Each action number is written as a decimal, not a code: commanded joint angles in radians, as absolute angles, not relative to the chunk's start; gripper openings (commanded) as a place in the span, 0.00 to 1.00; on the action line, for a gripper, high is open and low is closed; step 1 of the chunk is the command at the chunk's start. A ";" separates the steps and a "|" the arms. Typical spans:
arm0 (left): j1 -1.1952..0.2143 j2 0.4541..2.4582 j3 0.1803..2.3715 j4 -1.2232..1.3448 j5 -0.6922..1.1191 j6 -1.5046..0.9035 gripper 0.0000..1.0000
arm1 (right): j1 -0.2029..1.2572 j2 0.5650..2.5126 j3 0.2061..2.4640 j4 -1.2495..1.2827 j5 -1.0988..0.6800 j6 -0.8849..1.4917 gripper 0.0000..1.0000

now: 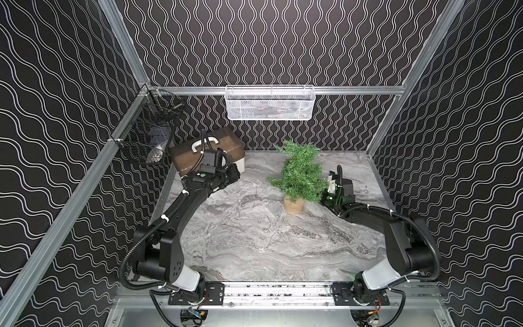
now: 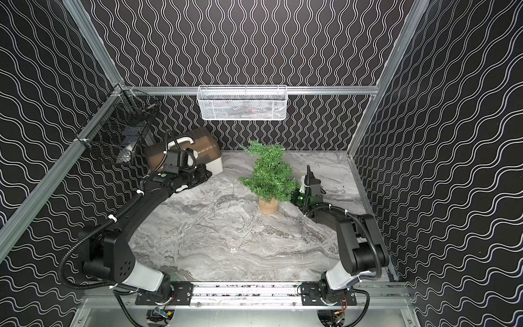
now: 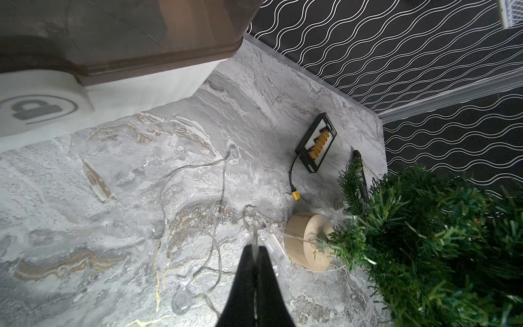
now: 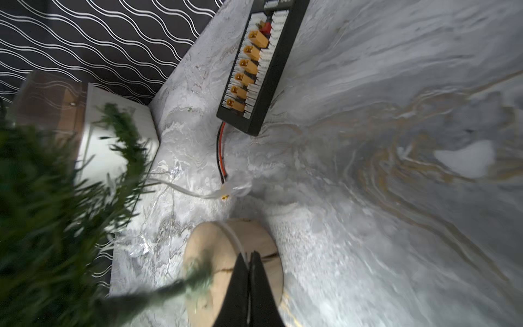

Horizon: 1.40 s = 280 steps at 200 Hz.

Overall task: Remove string lights from the small christmas tree
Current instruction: Remove the light string from the Christmas tree.

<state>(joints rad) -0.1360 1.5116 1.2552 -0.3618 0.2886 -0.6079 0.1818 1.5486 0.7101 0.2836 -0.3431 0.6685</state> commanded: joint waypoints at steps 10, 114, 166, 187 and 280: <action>-0.135 1.508 1.270 -0.342 0.295 -0.612 0.00 | 0.183 1.459 0.662 0.167 -0.439 0.659 0.00; -0.134 1.500 1.287 -0.338 0.323 -0.612 0.00 | 0.181 1.126 0.541 -0.006 -0.474 0.732 0.00; -0.136 1.506 1.328 -0.343 0.345 -0.615 0.00 | 0.113 1.144 0.651 -0.109 -0.267 0.724 0.00; -0.137 1.518 1.355 -0.342 0.348 -0.618 0.00 | 0.077 1.211 0.714 -0.113 -0.288 0.711 0.00; -0.136 1.631 1.653 -0.420 0.340 -0.599 0.02 | -0.004 1.351 0.977 -0.162 -0.324 0.685 0.00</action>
<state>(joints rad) -0.1368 1.6112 1.5833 -0.3912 0.3473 -0.6155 0.0051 1.3384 0.9283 -0.1207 -0.3199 0.7071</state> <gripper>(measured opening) 0.054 0.052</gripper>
